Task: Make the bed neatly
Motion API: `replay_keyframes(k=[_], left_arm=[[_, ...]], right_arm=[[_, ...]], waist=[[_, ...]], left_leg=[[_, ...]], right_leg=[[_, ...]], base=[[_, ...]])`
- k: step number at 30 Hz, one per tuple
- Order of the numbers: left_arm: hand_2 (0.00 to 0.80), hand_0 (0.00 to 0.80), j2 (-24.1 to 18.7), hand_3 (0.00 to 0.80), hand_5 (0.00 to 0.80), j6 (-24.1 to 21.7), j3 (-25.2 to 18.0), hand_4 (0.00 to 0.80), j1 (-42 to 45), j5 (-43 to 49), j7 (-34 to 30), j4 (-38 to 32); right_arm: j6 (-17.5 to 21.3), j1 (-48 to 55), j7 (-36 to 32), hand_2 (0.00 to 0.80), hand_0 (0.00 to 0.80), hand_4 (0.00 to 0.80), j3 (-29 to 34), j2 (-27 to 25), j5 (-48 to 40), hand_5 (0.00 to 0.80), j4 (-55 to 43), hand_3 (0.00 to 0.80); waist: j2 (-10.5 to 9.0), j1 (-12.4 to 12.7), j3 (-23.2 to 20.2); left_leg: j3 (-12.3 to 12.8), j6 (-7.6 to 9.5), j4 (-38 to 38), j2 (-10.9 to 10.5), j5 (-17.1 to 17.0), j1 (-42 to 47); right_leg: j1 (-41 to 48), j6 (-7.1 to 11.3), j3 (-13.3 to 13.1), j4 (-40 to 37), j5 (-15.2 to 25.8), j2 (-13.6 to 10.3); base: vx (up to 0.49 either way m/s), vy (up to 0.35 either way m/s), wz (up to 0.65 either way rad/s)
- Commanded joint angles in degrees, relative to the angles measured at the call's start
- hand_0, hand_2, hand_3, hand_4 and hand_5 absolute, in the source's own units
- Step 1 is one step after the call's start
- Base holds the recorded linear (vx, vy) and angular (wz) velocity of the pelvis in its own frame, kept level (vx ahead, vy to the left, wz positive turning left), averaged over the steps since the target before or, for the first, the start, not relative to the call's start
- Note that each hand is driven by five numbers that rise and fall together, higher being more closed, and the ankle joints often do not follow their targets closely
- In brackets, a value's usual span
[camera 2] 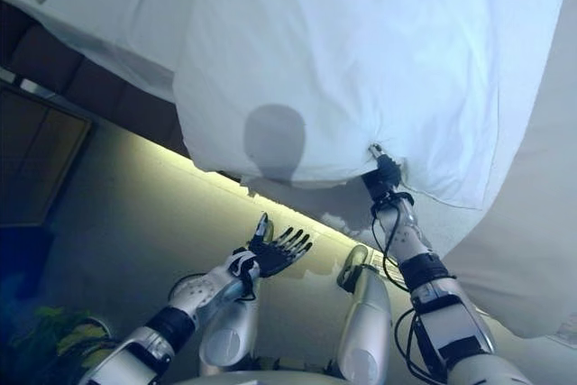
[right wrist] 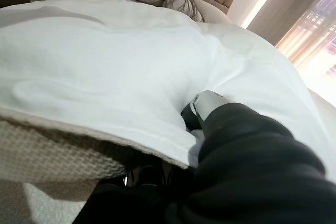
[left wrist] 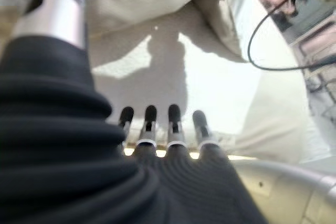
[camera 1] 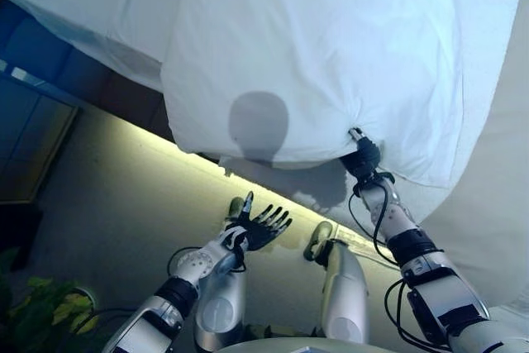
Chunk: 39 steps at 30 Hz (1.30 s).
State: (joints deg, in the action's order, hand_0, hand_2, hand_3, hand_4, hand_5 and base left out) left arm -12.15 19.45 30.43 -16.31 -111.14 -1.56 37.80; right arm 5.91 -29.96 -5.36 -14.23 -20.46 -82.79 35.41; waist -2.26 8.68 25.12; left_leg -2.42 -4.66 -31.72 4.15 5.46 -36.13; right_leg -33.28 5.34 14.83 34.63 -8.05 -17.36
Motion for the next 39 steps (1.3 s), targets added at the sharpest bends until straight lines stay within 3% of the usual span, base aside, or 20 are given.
replay_keyframes(k=[1,10,19,25,31,36,38,39], left_arm=[[0.0,0.0,3.49,0.0,0.0,-5.9,2.65,0.0,-1.61,-1.86,0.19,-0.28],[0.0,0.0,10.45,0.0,0.0,-21.07,0.46,0.0,-9.58,-1.86,2.15,-4.89],[0.0,0.0,13.61,0.0,0.0,-26.57,-3.97,0.0,-14.65,-1.86,3.44,-5.34],[0.0,0.0,12.83,0.0,0.0,-29.87,-3.13,0.0,-16.4,-1.86,8.94,-3.44],[0.0,0.0,11.29,0.0,0.0,-34.47,-10.11,0.0,-20.03,-1.86,8.31,2.12],[0.0,0.0,8.49,0.0,0.0,-34.32,-14.77,0.0,-23.48,-1.86,5.82,3.47],[0.486,0.486,6.52,0.486,0.486,-33.27,-16.18,0.486,-24.78,-1.86,4.84,3.88],[0.675,0.675,5.51,0.675,0.675,-33.06,-16.43,0.675,-25.28,-1.86,4.33,3.86]], right_arm=[[2.72,-2.29,-1.14,0.8,0.8,0.8,2.54,-0.94,-2.25,0.8,-6.05,0.8],[4.34,-4.0,-0.75,0.8,0.8,0.8,1.55,2.48,-2.5,0.8,-9.36,0.8],[3.15,-5.13,0.9,0.8,0.8,0.8,0.91,3.42,-0.81,0.8,-11.93,0.8],[2.22,-6.05,1.97,0.8,0.8,0.8,0.57,4.0,0.55,0.8,-11.7,0.8],[2.1,-7.48,1.45,0.8,0.8,0.8,-0.94,5.15,-0.12,0.8,-10.75,0.8],[2.06,-8.1,0.32,0.8,0.8,0.8,-2.1,5.48,-1.61,0.8,-9.28,0.8],[1.8,-8.26,-0.09,0.8,0.8,0.8,-2.54,5.38,-1.6,0.8,-8.41,0.8],[1.78,-8.46,-0.17,0.8,0.8,0.8,-2.65,5.34,-1.47,0.8,-8.09,0.8]], waist=[[0.2,-0.82,-2.26],[-1.51,-3.17,-2.83],[-2.18,-5.25,-3.62],[-2.06,-5.77,-3.46],[-2.51,-6.68,-3.69],[-2.15,-7.06,-3.79],[-2.04,-6.92,-3.98],[-2.03,-6.9,-3.79]], left_leg=[[0.35,1.38,0.64,0.82,-4.72,-2.57],[1.86,1.15,1.44,1.5,-5.79,-4.32],[3.77,0.56,2.61,2.19,-6.39,-3.77],[4.35,0.05,2.75,2.62,-6.53,-2.82],[5.43,-0.5,3.57,3.71,-6.9,-1.85],[6.01,-0.89,4.4,3.82,-7.24,-1.1],[6.19,-1.06,5.77,3.87,-7.99,-0.61],[6.63,-0.65,6.83,3.74,-10.11,-0.84]], right_leg=[[0.25,4.55,0.09,-3.69,10.27,-1.07],[-2.24,5.7,-2.04,-5.05,11.52,-0.29],[-1.86,6.01,-2.96,-6.63,11.61,-0.23],[-0.78,5.82,-3.12,-7.21,11.52,0.07],[0.12,5.66,-3.68,-8.89,11.46,0.73],[0.93,5.43,-3.55,-9.6,11.33,0.82],[1.3,5.39,-3.44,-10.08,11.35,0.97],[1.12,4.76,-3.01,-11.02,13.03,0.82]], base=[[0.006,-0.018,0.06],[-0.033,0.028,-0.05],[-0.024,0.05,-0.11],[-0.019,0.057,-0.1],[-0.037,0.042,-0.14],[-0.035,0.05,-0.16],[-0.072,0.047,-0.07],[-0.104,0.059,-0.1]])
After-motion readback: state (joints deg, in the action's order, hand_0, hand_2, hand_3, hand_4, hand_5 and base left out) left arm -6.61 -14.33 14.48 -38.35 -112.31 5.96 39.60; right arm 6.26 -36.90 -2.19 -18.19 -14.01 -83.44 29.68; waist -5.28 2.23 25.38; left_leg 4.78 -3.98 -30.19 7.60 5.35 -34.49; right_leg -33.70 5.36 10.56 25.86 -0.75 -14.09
